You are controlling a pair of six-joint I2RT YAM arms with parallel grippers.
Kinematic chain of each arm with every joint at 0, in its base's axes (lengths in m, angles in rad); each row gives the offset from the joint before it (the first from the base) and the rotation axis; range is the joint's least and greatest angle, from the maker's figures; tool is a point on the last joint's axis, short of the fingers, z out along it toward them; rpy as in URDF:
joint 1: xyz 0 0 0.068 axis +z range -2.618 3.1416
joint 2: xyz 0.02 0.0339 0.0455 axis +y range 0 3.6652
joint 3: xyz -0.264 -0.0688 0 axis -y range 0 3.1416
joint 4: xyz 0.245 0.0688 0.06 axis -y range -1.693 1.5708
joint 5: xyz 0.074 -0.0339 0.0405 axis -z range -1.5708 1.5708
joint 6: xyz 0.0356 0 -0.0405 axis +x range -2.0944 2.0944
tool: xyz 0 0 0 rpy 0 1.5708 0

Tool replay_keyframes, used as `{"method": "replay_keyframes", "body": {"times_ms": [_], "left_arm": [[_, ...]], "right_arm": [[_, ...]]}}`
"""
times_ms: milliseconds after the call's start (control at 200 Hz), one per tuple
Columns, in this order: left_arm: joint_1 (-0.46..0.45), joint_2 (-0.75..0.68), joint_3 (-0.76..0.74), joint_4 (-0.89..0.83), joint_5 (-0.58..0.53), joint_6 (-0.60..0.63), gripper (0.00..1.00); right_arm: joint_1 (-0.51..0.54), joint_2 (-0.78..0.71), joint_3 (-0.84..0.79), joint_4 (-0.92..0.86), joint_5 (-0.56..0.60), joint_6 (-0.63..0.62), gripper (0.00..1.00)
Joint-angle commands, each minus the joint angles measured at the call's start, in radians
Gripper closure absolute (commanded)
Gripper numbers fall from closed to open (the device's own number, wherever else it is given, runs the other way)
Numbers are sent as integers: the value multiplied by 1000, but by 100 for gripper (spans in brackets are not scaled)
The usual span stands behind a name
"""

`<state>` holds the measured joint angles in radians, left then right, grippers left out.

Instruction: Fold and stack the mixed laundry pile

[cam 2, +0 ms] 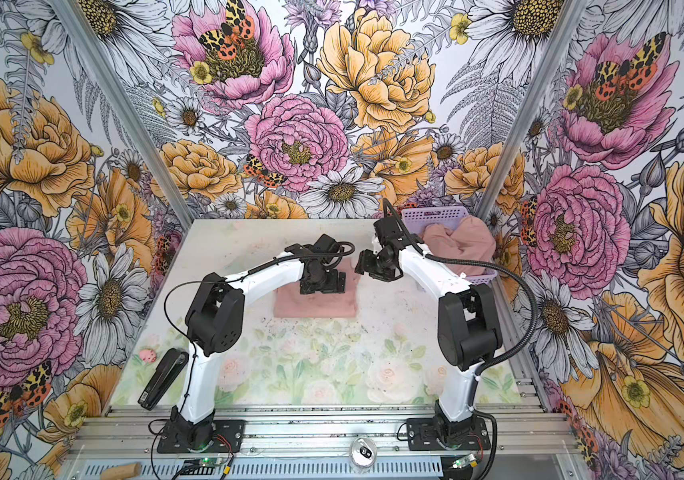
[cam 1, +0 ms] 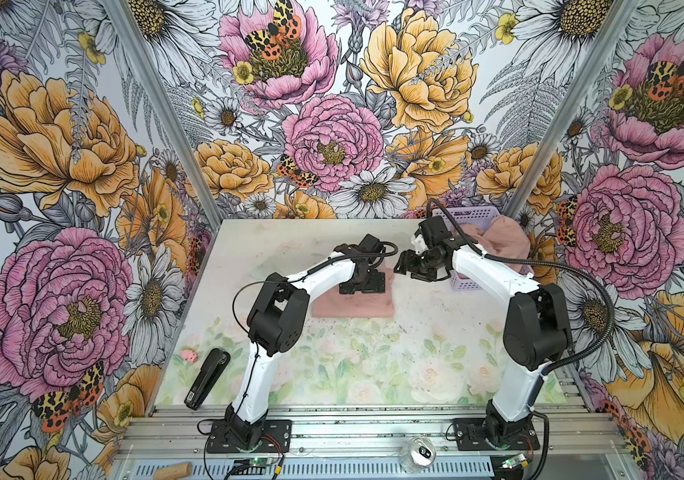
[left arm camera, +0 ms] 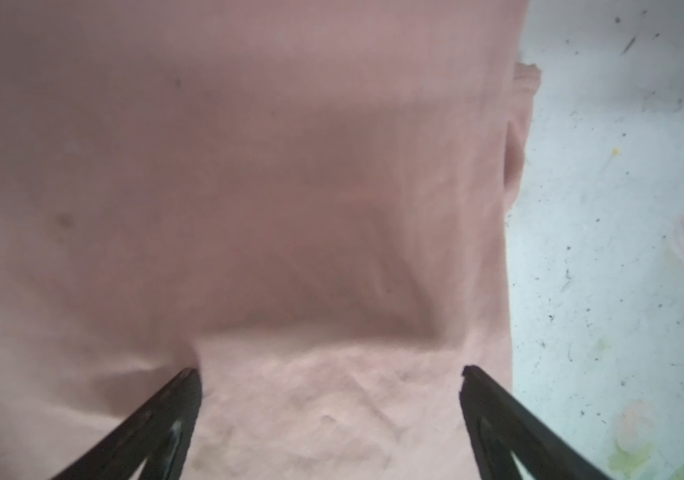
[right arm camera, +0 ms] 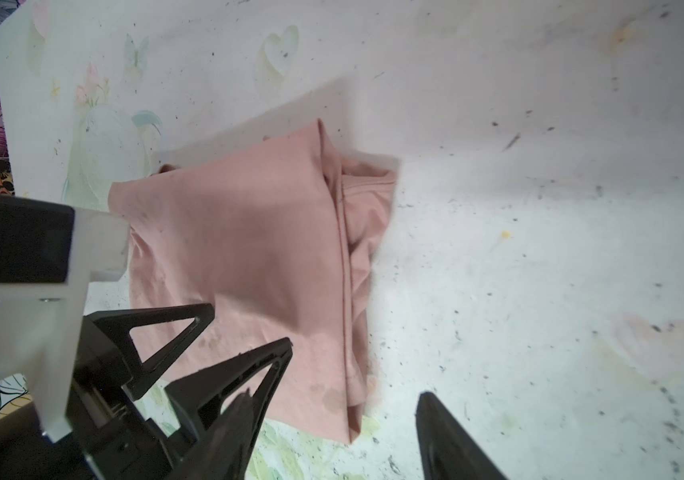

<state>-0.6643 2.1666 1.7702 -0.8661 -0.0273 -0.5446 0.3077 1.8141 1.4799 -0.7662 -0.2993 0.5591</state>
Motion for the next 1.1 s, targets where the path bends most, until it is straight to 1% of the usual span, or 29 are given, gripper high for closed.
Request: {"method": "replay_keyframes", "body": {"times_ms": [0,110,240,365,455,645,771,916,1096], "left_arm": [[17,46,2,18,-71,-42,1],[29,30,-66,16,-65,-48,1],[68,-24,-167,17,-50,-7,1],[135,-71,-249,14,-43,65,1],[199,-90,-288,10,-49,127,1],[356,-96,-290,-33,-85,272,1],[443,-82,-271,-84,-121,359,1],[531,-99,-270,-139,-134,417,2],[628,-113,-294,-165,-161,475,2]], "right_arm": [[-8,-59,-50,5,31,-4,34],[-10,-97,-89,5,35,-1,34],[-13,-122,-114,5,38,3,34],[-12,-124,-113,5,34,4,33],[-13,-123,-102,5,28,4,33],[-12,-128,-85,5,15,10,33],[-11,-134,-86,5,10,13,33],[-11,-137,-95,6,6,11,32],[-12,-122,-84,6,-7,2,32]]}}
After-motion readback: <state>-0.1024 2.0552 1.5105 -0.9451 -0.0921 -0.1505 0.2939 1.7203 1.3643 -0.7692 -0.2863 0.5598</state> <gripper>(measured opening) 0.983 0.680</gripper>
